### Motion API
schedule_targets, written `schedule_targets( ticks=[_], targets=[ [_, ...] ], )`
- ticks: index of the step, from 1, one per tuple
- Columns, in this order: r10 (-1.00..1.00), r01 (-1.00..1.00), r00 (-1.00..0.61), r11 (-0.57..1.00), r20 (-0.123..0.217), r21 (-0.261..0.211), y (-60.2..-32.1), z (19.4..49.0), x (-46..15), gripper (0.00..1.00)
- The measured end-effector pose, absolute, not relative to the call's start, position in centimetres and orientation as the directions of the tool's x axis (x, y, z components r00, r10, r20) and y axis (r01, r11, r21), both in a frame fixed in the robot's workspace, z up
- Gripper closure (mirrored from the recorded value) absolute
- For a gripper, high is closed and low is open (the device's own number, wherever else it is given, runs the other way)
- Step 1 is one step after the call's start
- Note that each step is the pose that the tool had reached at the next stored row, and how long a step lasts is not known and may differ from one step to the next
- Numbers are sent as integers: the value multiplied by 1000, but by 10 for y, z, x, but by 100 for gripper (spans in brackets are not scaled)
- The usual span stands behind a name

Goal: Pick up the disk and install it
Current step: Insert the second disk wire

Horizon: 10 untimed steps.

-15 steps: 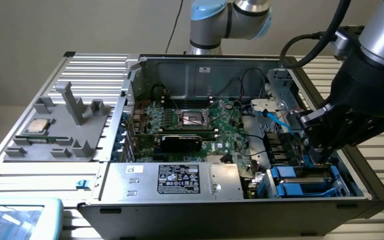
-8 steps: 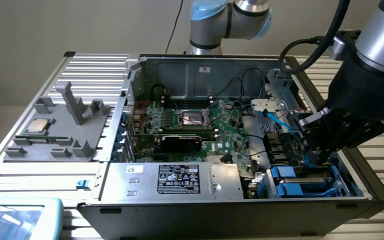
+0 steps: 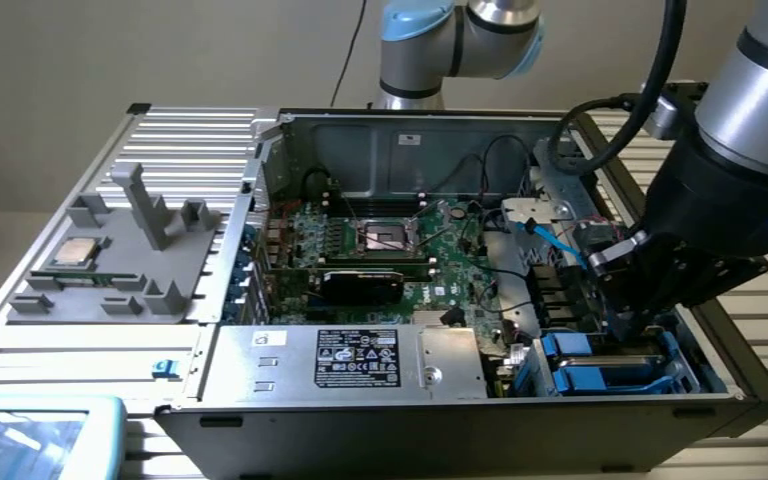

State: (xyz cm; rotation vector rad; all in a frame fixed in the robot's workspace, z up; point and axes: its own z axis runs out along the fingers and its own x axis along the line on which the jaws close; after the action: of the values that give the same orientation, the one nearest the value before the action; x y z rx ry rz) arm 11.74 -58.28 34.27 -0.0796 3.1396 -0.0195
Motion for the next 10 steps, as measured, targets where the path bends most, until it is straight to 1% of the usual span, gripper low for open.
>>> schedule_targets(
  ticks=[3,10],
  targets=[
    [-52,-52,-999,999,-1,-13,-583,338,117,89],
    [-52,-52,-999,999,-1,-11,-583,338,117,89]
  ],
)
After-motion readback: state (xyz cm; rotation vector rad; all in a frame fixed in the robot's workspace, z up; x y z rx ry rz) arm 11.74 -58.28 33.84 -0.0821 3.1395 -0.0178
